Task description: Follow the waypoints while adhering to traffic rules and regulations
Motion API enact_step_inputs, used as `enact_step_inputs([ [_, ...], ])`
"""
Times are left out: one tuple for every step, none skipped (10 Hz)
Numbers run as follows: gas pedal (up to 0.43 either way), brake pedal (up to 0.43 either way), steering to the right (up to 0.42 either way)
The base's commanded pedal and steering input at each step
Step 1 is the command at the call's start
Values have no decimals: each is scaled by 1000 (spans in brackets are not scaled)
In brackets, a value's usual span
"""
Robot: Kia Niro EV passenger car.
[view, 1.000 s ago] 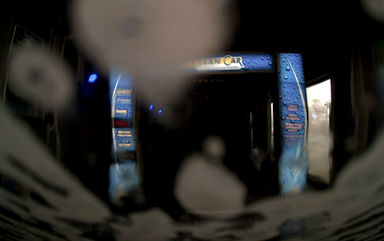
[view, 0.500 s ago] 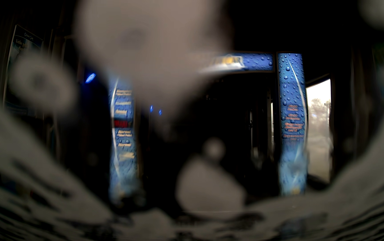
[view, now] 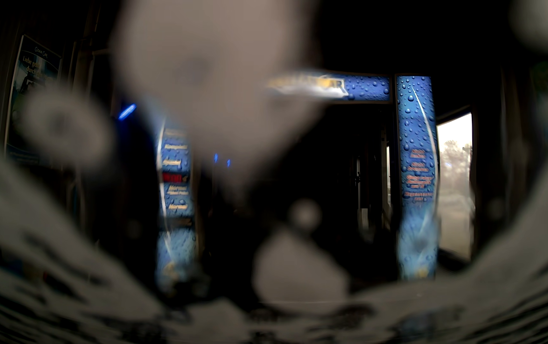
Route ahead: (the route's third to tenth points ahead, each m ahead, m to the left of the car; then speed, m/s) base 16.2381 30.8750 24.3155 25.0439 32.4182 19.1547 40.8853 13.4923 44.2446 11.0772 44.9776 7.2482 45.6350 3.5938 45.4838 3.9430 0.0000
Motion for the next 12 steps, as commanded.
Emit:
enact_step_inputs([
  [0,0,-14],
  [0,0,-14],
  [0,0,-15],
  [0,6,-14],
  [0,6,-14],
  [0,0,-15],
  [0,0,-14],
  [0,6,-14],
  [0,0,-14],
  [0,0,-14],
  [0,0,-14],
  [0,0,-14],
])
